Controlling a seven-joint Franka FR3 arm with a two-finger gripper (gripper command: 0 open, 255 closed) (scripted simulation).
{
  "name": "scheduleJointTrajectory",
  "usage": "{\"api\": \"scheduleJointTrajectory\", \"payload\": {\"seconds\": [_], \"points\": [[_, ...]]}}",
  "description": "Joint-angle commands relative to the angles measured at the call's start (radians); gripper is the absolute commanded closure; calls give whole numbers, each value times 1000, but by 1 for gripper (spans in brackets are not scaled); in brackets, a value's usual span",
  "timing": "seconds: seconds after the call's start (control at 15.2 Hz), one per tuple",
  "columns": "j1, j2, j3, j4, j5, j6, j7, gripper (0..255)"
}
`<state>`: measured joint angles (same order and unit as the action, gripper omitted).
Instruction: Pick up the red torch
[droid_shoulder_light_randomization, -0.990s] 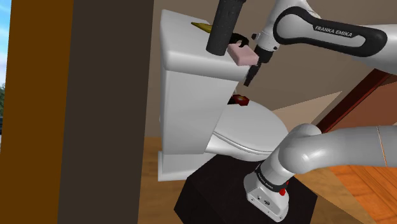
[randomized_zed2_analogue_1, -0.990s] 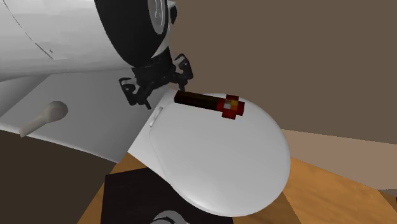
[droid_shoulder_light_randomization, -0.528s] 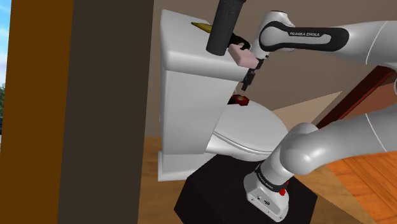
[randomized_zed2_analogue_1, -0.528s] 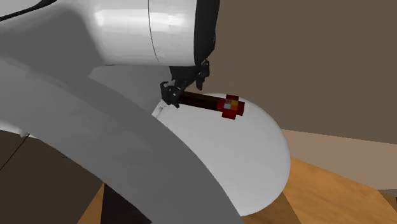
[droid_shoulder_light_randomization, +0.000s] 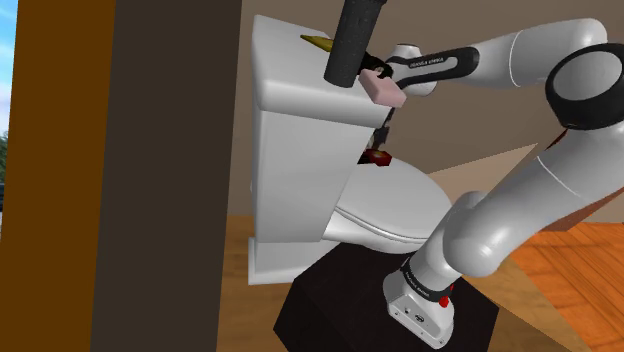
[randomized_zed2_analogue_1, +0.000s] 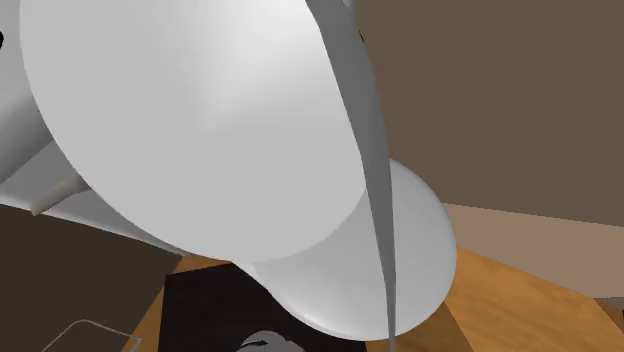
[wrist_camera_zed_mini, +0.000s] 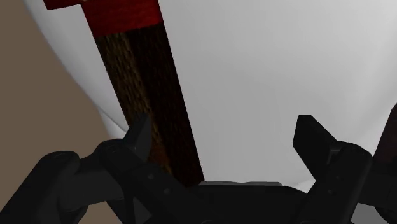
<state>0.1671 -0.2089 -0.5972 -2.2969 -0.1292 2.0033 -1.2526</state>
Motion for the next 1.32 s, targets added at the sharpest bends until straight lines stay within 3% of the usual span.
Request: {"api": "scheduleJointTrajectory", "payload": {"seconds": [0.0, 0.26, 0.92, 0.99, 1.25], "points": [[22, 107, -34, 45, 53, 30, -129, 0], [21, 319, -51, 142, 176, 67, -375, 0], [3, 397, -34, 110, 231, 160, -416, 0], [3, 397, -34, 107, 231, 163, -417, 255], [4, 395, -33, 105, 230, 164, -415, 255]]}}
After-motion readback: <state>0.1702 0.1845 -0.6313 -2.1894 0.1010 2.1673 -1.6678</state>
